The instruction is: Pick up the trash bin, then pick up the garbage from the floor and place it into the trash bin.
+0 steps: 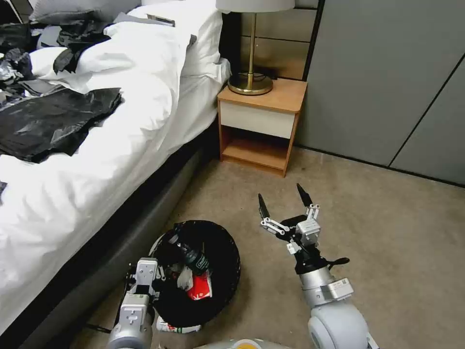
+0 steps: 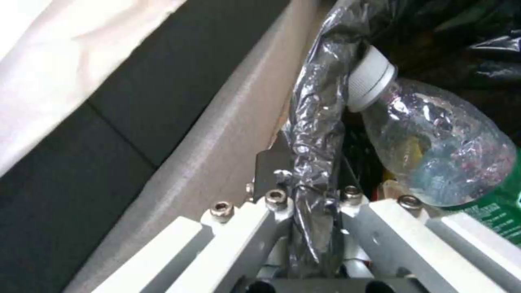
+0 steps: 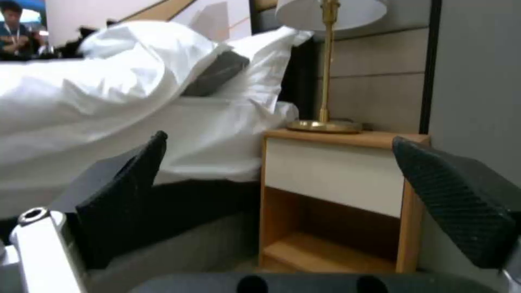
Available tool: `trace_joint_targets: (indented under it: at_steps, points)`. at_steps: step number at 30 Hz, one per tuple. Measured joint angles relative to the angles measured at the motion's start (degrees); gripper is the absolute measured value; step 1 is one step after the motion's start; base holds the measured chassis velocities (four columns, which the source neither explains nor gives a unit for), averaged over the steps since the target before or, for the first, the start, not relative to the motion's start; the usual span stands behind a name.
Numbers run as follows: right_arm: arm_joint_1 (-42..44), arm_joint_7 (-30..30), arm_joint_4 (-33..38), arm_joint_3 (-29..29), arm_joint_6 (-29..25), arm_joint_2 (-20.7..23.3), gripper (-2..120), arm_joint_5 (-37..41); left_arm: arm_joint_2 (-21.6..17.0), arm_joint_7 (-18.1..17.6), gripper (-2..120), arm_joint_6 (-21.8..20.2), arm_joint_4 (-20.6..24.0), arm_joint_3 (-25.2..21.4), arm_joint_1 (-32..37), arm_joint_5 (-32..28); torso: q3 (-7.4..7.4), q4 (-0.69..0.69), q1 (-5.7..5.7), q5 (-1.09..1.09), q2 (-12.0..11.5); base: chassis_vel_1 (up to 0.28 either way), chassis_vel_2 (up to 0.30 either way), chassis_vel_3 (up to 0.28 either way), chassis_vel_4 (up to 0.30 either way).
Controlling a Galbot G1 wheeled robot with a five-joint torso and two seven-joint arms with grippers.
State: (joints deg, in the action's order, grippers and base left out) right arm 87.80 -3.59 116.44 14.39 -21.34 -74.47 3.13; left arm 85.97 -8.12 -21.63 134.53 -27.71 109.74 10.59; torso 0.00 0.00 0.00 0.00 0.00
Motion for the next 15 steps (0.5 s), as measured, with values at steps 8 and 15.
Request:
trace_joint_targets:
  at_steps: [8, 15]
  points:
    - [-0.10, 0.17, -2.73, -1.10, -1.54, 0.44, 100, -1.39, 0.34, 0.04, 0, 0.42, 0.68, 0.43, 1.19, 0.94, 0.00, 0.00, 0.00, 0.00, 0.00, 0.000, 0.000, 0.000, 0.000]
    - [-1.93, 0.47, -3.03, -1.07, -1.04, 1.16, 100, -1.42, 0.55, -0.06, 0, 0.38, 1.87, 0.83, 2.00, 1.93, 0.00, 0.00, 0.00, 0.00, 0.00, 0.039, 0.054, 0.047, 0.046]
